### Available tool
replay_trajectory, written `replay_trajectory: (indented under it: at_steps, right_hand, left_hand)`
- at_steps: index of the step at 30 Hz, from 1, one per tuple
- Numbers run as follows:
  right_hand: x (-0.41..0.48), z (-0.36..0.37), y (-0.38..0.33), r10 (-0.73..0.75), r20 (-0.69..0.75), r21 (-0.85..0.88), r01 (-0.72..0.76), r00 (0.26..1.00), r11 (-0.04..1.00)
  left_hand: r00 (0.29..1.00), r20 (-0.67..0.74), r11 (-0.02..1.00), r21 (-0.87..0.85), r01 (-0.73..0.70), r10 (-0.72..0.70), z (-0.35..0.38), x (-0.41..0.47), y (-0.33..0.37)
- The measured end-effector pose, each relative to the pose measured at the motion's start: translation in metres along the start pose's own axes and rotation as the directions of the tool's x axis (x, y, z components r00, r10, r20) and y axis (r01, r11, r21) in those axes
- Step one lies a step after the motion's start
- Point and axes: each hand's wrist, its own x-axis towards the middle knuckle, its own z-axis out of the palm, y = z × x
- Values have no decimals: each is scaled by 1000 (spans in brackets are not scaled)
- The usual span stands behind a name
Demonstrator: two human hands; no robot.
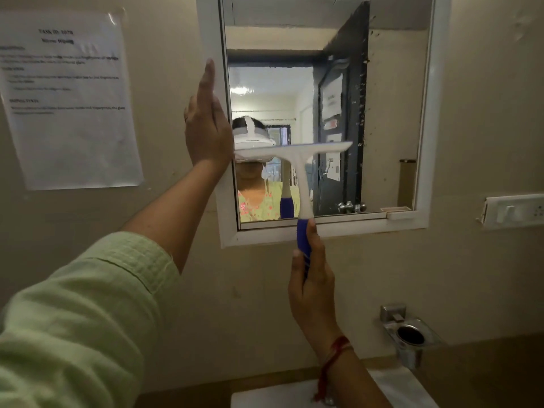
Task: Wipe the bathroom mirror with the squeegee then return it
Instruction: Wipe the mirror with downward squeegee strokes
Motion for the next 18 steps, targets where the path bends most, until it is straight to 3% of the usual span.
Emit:
replay_trajectory:
  at_steps: [4,11,18]
  right_hand:
    - [19,-2,-6,-37,-2,-15,37,999,999]
    - [-27,0,2,23,26,1,-24,999,1000]
    - [12,-2,-3,-30,16,-22,30,999,999]
  left_hand:
    - [1000,-2,1000,-3,-11,11,-1,-1,-1]
    - [1000,4,1000,-16,-5,5,-1,-1,2]
    - [1000,7,1000,9,-23,23,-1,0,2]
